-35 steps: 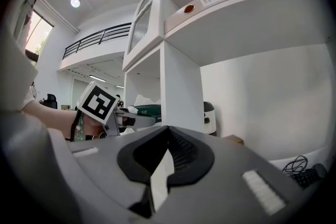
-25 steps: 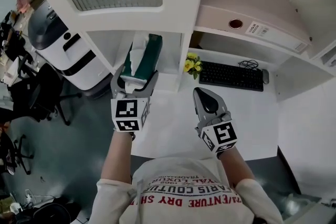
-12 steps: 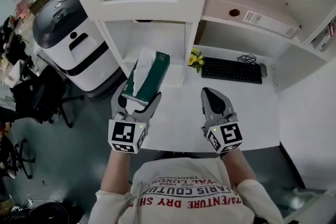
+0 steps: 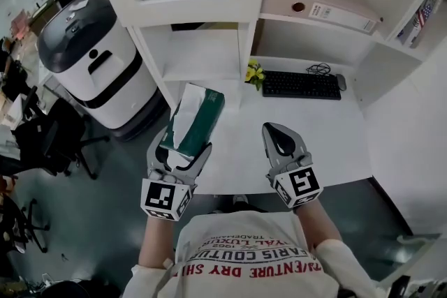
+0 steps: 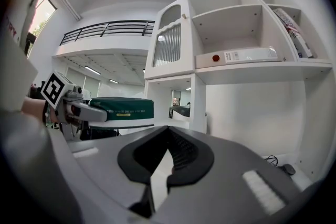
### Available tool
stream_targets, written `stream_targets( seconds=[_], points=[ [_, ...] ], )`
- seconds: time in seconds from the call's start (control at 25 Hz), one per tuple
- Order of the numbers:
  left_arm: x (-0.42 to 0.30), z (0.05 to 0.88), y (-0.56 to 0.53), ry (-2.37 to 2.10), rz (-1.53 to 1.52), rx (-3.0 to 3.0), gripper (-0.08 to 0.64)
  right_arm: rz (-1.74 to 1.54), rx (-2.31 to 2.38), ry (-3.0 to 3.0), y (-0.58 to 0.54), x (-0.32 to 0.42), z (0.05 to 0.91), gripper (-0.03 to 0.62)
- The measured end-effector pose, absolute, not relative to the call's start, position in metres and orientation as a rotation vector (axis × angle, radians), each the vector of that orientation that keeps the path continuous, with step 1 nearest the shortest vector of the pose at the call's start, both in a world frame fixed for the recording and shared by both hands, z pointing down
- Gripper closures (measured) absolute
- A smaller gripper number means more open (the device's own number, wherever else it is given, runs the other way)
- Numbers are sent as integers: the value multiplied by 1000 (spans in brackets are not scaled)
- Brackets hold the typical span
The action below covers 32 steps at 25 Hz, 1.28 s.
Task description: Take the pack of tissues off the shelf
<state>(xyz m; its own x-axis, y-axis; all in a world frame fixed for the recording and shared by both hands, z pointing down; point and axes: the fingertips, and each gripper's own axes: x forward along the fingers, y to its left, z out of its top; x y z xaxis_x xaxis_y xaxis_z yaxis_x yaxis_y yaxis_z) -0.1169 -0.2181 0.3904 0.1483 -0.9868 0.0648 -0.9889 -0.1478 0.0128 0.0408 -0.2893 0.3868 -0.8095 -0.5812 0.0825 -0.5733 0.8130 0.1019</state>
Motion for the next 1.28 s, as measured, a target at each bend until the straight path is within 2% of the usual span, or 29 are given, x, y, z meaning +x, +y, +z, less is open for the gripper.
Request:
stream_targets(
  seconds=[1.28],
  points=[
    [-114, 375, -241, -2026, 21, 2362, 126, -109, 937, -2866, -310, 41, 390, 591]
  ],
)
